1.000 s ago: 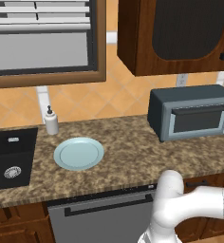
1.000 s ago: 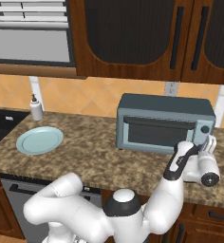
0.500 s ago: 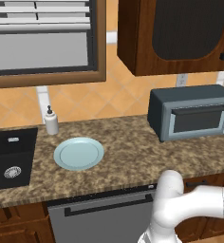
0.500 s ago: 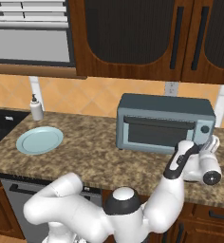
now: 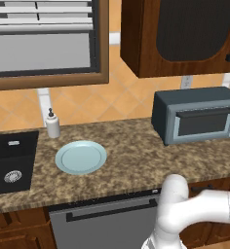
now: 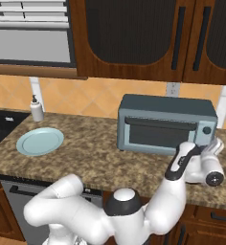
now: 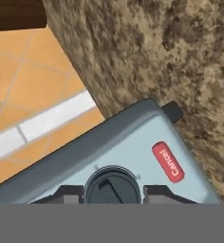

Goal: Pick up the kebab skewer and baguette bread, and place them inside the toaster oven. Close the toaster oven door and start by setting the timer.

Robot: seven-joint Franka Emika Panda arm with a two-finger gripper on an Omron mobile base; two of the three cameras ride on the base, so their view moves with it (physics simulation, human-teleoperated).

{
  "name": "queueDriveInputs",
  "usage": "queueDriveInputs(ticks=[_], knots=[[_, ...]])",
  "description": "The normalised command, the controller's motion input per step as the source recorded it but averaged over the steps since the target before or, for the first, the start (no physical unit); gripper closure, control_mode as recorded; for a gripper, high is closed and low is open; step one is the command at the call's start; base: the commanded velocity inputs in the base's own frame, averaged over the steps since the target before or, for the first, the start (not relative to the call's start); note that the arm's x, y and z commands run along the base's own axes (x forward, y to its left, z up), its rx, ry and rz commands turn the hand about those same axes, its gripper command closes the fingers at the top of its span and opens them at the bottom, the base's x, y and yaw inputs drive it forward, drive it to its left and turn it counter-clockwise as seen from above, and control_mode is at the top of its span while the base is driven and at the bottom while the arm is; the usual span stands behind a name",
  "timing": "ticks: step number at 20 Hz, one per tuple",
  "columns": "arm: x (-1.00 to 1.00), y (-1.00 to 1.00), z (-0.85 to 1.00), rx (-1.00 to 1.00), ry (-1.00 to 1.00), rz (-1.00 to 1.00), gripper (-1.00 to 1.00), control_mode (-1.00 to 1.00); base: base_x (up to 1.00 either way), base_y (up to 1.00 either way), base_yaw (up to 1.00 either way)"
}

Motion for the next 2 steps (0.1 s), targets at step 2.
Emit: queueDriveInputs(ticks=[2], knots=[[0.0,0.33,0.17,0.17,0.0,0.0,1.0,-1.0,0.0,0.0,0.0]])
